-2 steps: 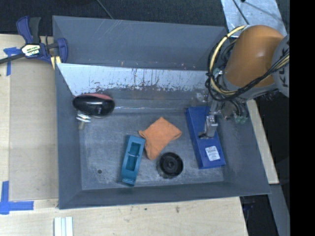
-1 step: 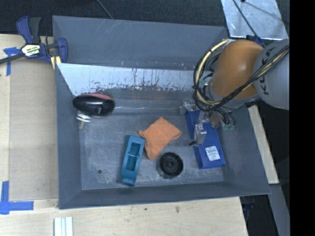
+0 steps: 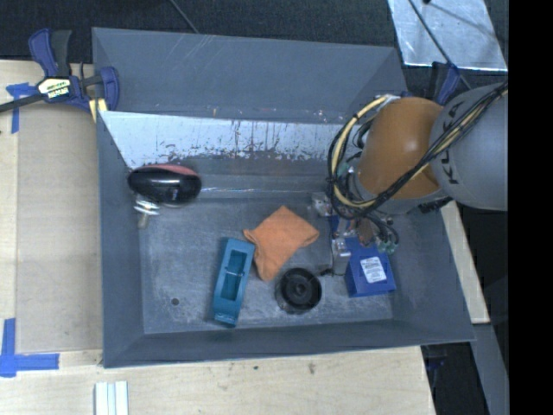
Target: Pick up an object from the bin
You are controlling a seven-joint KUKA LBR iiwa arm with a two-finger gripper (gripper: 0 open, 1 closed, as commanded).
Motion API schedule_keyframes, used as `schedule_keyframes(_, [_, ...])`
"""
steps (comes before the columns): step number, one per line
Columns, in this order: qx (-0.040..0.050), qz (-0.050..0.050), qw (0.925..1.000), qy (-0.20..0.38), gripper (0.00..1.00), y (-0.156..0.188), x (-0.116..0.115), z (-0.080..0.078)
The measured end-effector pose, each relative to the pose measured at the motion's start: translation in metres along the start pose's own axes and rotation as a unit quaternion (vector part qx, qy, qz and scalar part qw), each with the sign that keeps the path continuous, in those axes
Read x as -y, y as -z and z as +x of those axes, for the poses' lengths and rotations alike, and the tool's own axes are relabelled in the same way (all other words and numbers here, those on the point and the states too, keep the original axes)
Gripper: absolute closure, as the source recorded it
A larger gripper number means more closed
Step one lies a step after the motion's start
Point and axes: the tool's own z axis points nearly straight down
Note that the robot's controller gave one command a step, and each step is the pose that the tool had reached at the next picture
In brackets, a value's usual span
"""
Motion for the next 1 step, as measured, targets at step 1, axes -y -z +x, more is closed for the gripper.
schedule_keyframes(1, [0.0013, 0.001, 1.0000, 0.007, 0.00, -0.0045, -0.0325, -0.0135])
